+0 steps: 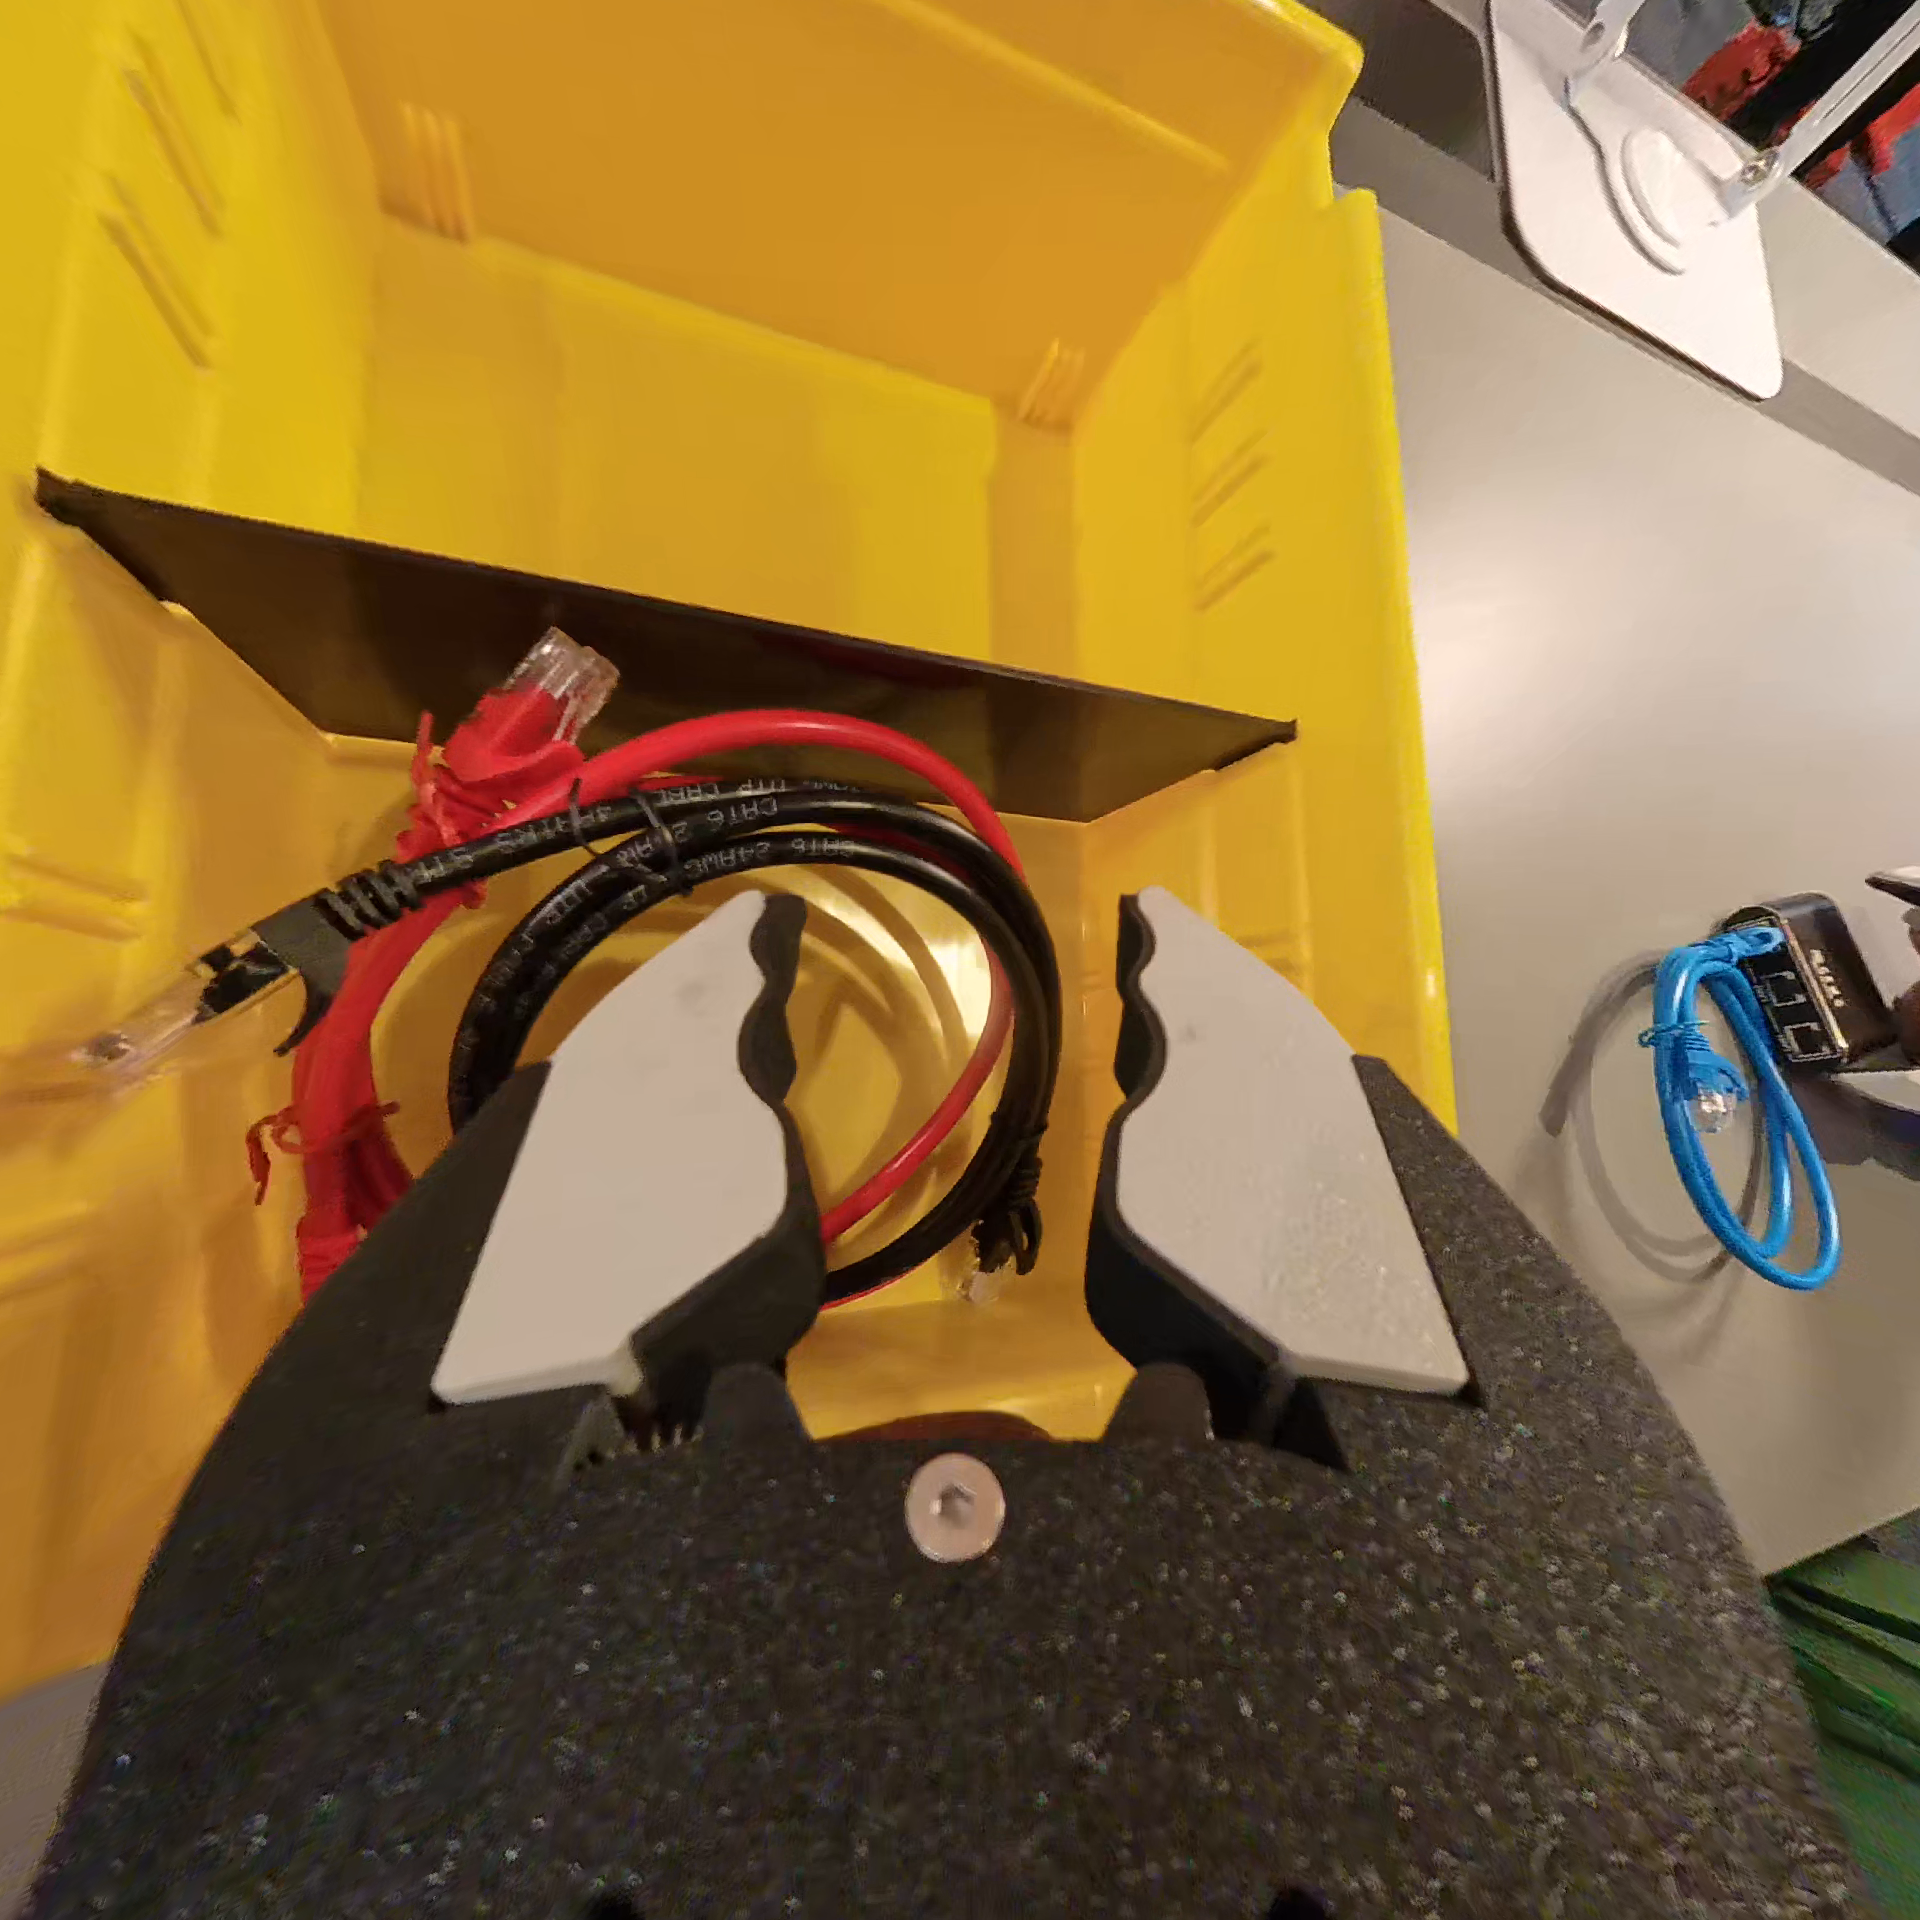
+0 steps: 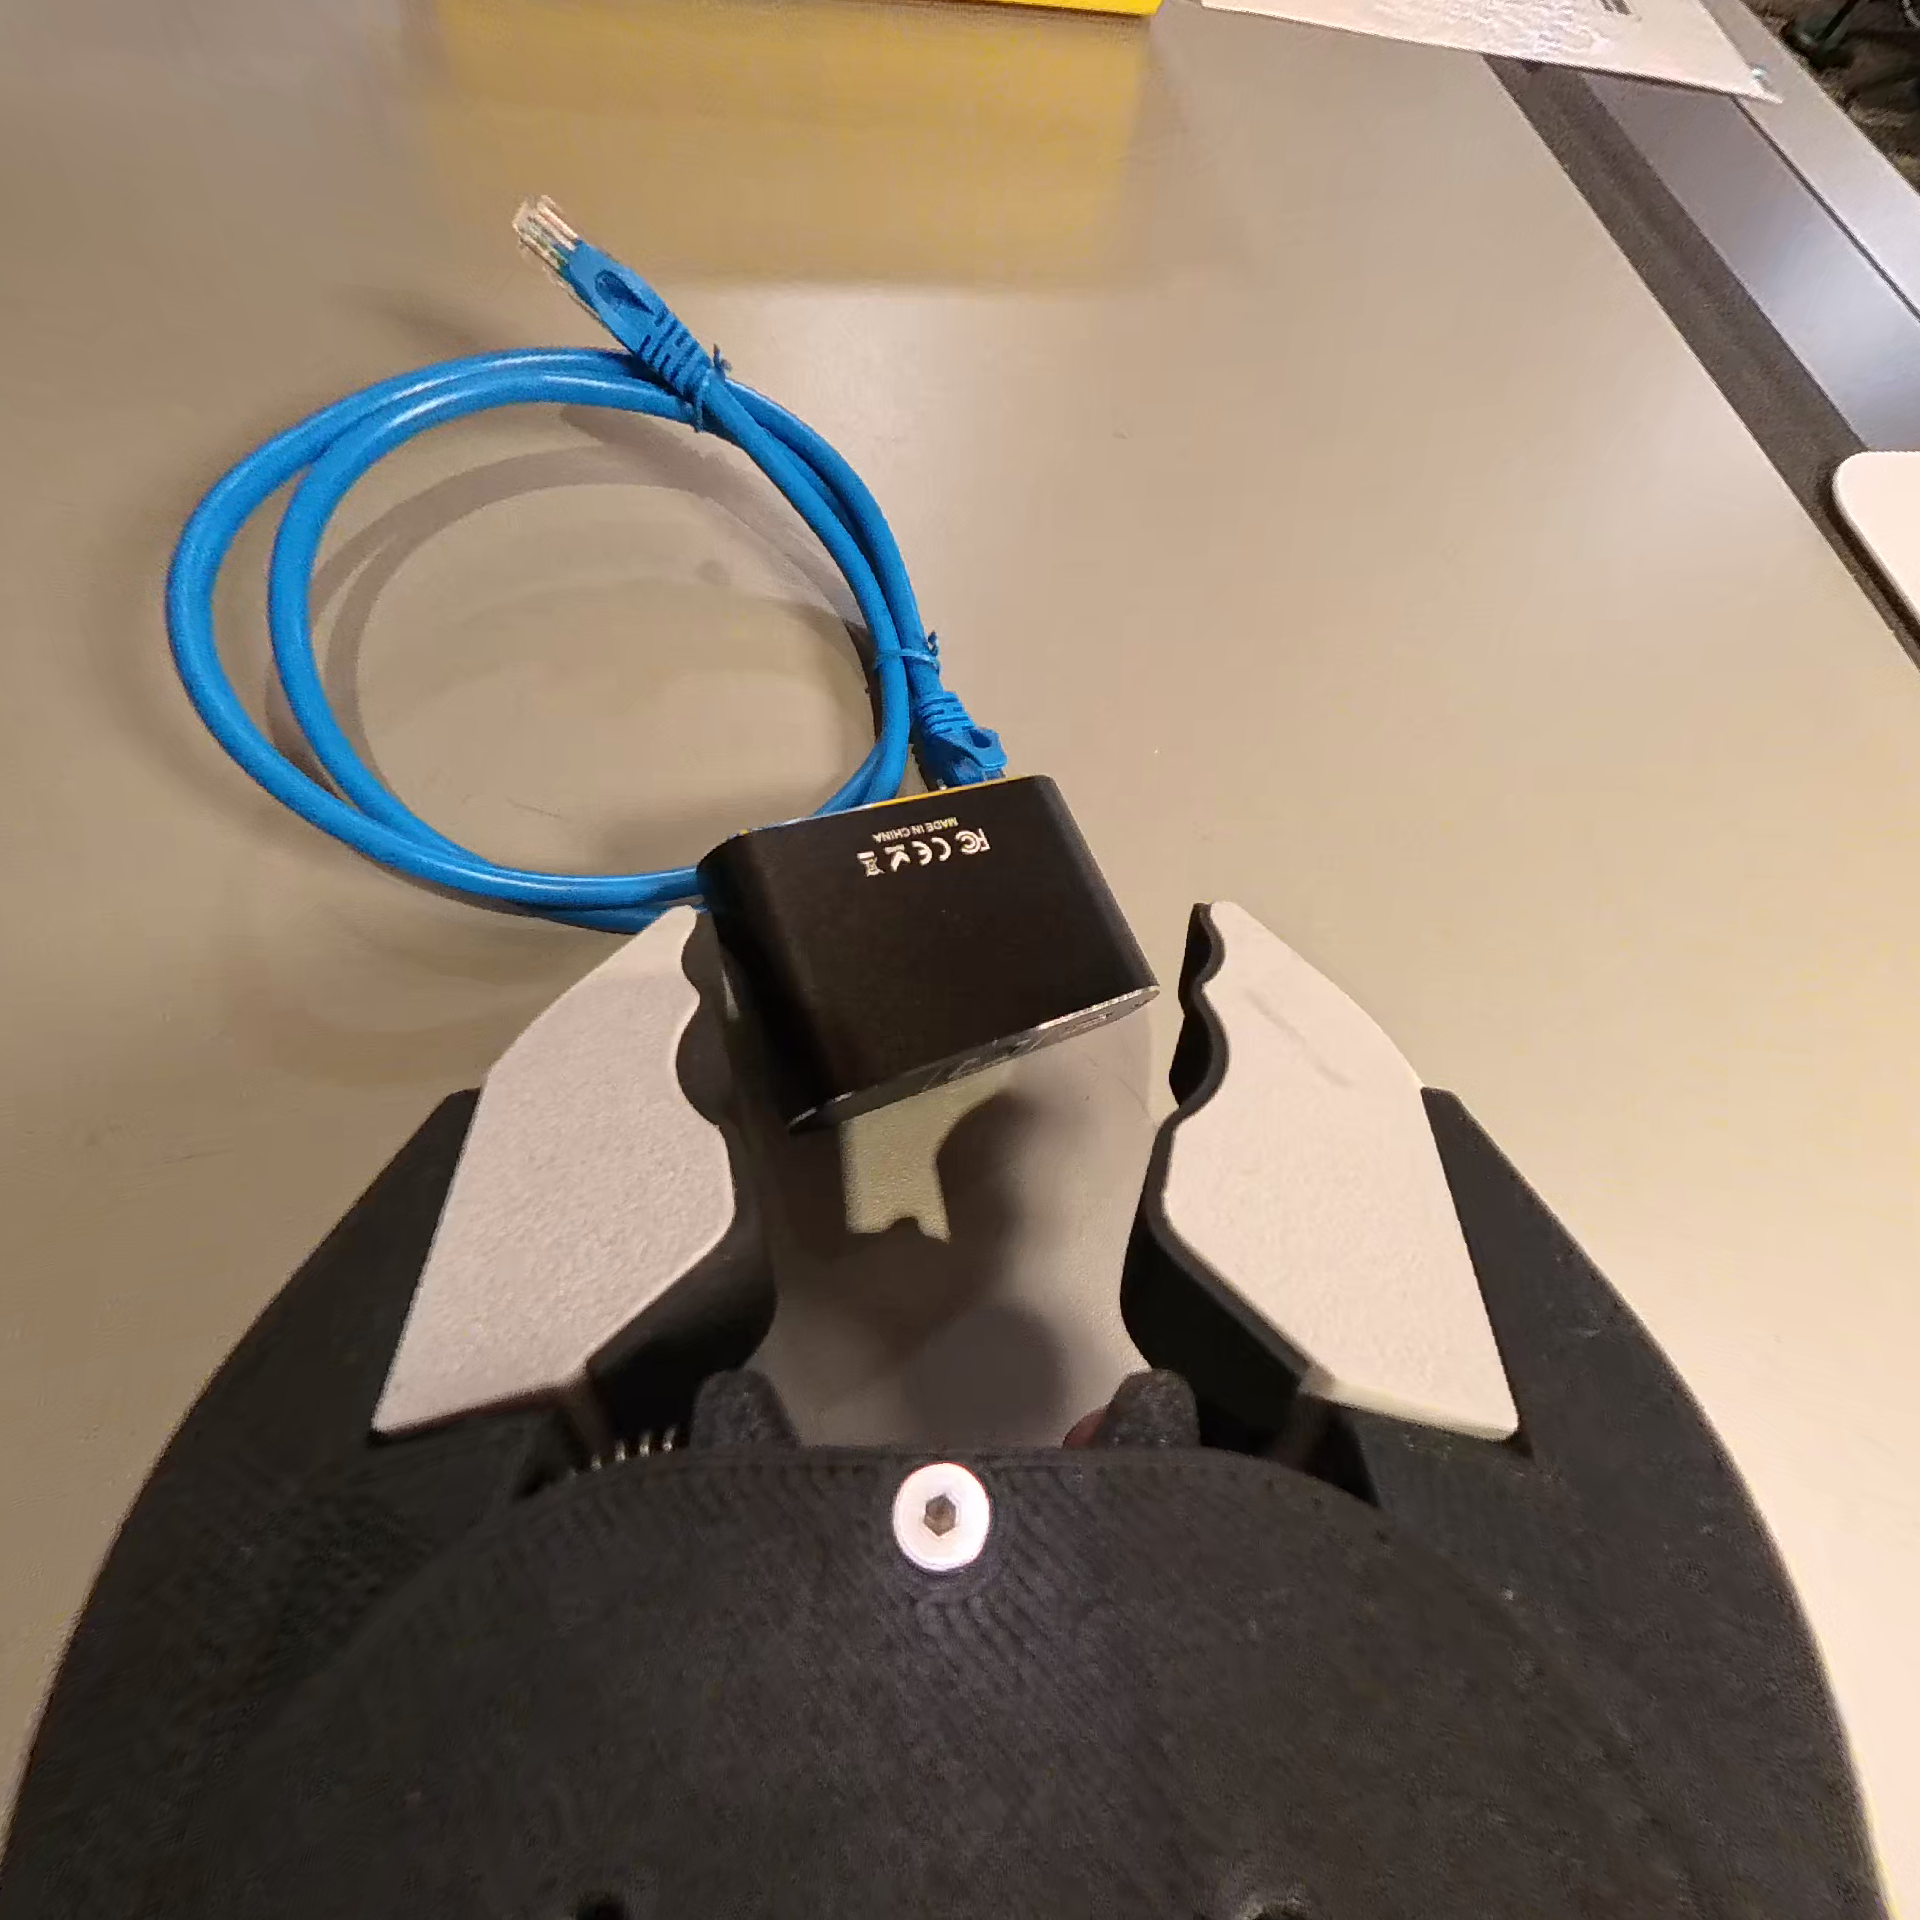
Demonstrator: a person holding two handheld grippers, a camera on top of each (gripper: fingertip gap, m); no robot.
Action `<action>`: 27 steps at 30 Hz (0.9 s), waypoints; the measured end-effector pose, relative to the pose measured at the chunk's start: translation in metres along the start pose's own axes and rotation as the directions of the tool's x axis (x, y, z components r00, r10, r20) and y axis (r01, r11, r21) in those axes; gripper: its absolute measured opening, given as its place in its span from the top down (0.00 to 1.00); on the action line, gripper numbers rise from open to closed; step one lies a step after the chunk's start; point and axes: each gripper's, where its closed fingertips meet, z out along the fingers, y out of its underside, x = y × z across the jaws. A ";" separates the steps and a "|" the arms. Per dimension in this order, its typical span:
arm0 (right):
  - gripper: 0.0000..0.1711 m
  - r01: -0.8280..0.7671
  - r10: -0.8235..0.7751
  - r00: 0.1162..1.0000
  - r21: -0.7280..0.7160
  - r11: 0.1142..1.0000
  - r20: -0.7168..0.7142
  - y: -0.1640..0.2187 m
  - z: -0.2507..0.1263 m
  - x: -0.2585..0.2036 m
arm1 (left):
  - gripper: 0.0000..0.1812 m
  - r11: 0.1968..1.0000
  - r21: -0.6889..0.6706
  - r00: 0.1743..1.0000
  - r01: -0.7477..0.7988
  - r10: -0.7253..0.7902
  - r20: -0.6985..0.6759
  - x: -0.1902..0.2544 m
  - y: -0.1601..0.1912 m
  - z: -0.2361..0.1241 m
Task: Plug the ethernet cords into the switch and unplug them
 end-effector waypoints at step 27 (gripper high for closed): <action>0.52 0.019 -0.019 1.000 -0.008 1.000 -0.002 0.001 0.001 -0.002 | 0.94 0.923 0.084 0.903 0.376 -0.344 -0.258 -0.003 -0.012 0.019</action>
